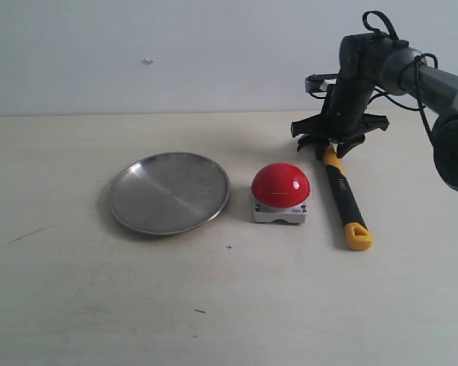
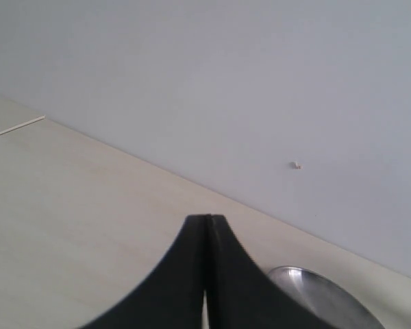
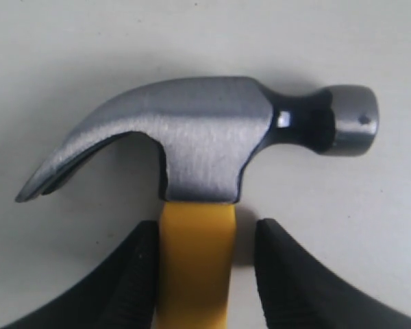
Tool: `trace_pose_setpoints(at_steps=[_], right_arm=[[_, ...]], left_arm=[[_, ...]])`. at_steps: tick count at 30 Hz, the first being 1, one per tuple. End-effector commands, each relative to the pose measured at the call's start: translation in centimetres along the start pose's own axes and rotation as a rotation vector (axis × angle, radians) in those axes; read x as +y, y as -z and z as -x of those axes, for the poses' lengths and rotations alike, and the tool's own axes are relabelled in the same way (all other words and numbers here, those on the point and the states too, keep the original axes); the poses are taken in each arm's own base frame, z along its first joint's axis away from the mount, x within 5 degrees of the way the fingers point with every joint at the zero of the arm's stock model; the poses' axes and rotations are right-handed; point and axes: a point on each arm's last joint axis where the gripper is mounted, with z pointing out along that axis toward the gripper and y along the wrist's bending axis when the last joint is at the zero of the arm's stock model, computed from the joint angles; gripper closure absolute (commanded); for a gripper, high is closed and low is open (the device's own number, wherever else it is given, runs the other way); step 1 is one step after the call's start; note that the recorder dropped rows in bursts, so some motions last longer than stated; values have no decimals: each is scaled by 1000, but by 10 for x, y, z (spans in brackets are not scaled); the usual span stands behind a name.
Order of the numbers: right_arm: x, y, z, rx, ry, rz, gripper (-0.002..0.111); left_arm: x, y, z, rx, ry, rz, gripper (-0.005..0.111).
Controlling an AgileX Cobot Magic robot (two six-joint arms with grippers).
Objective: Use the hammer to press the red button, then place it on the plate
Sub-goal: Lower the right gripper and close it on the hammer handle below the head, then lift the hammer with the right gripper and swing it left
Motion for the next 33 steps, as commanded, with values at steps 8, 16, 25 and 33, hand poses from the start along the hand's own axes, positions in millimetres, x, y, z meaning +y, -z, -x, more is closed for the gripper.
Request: trace_pose_setpoints(at_steps=[8,16,25,33], right_arm=[[-1,-3,-1,6,18,-20,65],[0,-3,1,-16,14,-5,65],[0,-10,-2,4,40,-7,87],[0,-10,-3,25,74,-8,108]], left_arm=[[0,0,0,-4,-6,-2,107],[0,0,0,-4,-6,-2,107],[0,0,0,-4,-6,-2,107],[0,0,0,-4,-9,-2,107]])
